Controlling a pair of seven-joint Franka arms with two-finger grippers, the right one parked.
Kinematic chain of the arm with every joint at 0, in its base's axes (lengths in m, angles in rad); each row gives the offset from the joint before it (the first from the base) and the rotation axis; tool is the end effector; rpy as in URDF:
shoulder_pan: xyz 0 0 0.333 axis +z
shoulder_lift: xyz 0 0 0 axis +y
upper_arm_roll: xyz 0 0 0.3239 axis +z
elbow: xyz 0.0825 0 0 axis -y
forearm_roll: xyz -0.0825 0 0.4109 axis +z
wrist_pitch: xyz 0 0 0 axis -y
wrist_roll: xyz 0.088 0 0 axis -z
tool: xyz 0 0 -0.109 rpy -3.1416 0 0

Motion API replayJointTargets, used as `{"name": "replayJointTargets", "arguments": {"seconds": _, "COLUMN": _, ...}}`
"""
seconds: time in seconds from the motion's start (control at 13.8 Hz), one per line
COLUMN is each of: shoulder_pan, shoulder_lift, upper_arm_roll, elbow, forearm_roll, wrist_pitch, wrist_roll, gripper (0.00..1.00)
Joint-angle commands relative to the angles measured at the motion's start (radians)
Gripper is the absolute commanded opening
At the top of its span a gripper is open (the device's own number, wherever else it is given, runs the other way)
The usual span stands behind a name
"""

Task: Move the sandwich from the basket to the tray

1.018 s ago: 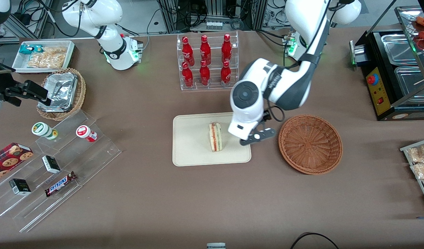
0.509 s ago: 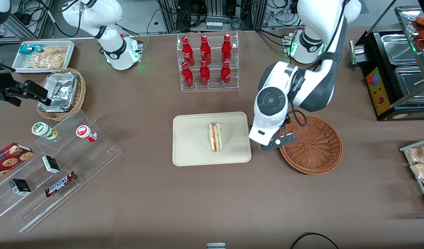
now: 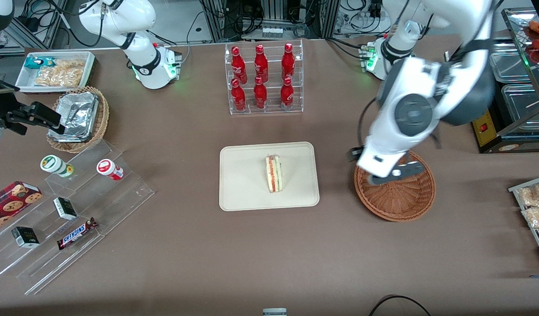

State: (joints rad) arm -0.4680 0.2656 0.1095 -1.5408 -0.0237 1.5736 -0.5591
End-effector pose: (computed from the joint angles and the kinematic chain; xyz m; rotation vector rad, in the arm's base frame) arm 0.5995 -0.2346 0.4827 -3.0031 -0.3058 0.3106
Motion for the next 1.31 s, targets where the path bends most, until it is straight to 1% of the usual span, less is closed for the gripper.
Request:
{"name": "replayJointTargets", "arguments": {"seconds": 0.0, "shoulder_pan": 0.139, "shoulder_lift": -0.097, "upper_arm_roll": -0.103, "elbow": -0.039, "forearm_roll": -0.002, "wrist_pitch": -0.067, "wrist_roll": 0.117, "gripper": 1.0}}
{"name": "replayJointTargets", "arguments": {"seconds": 0.15, "shoulder_pan": 0.218, "shoulder_lift": -0.14, "upper_arm_roll": -0.134, "elbow": -0.041, "forearm_roll": -0.001, "wrist_pitch": -0.119, "wrist_roll": 0.191, "gripper": 1.0}}
{"name": "replayJointTargets", "arguments": {"seconds": 0.29, "shoulder_pan": 0.299, "shoulder_lift": -0.187, "upper_arm_roll": -0.165, "elbow": -0.041, "forearm_roll": 0.001, "wrist_pitch": -0.174, "wrist_roll": 0.304, "gripper": 1.0}}
{"name": "replayJointTargets", "arguments": {"seconds": 0.44, "shoulder_pan": 0.397, "shoulder_lift": -0.23, "upper_arm_roll": -0.214, "elbow": -0.041, "forearm_roll": 0.025, "wrist_pitch": -0.222, "wrist_roll": 0.401, "gripper": 1.0}}
{"name": "replayJointTargets", "arguments": {"seconds": 0.58, "shoulder_pan": 0.5, "shoulder_lift": -0.261, "upper_arm_roll": -0.258, "elbow": -0.039, "forearm_roll": 0.031, "wrist_pitch": -0.256, "wrist_roll": 0.482, "gripper": 1.0}}
{"name": "replayJointTargets", "arguments": {"seconds": 0.65, "shoulder_pan": 0.52, "shoulder_lift": -0.272, "upper_arm_roll": -0.261, "elbow": -0.038, "forearm_roll": 0.031, "wrist_pitch": -0.256, "wrist_roll": 0.52, "gripper": 1.0}}
{"name": "replayJointTargets", "arguments": {"seconds": 0.8, "shoulder_pan": 0.526, "shoulder_lift": -0.292, "upper_arm_roll": -0.249, "elbow": -0.029, "forearm_roll": 0.047, "wrist_pitch": -0.257, "wrist_roll": 0.565, "gripper": 1.0}}
{"name": "replayJointTargets", "arguments": {"seconds": 0.95, "shoulder_pan": 0.525, "shoulder_lift": -0.307, "upper_arm_roll": -0.231, "elbow": -0.025, "forearm_roll": 0.1, "wrist_pitch": -0.256, "wrist_roll": 0.602, "gripper": 1.0}}
{"name": "replayJointTargets", "arguments": {"seconds": 1.24, "shoulder_pan": 0.514, "shoulder_lift": -0.305, "upper_arm_roll": -0.217, "elbow": -0.048, "forearm_roll": 0.096, "wrist_pitch": -0.19, "wrist_roll": 0.599, "gripper": 1.0}}
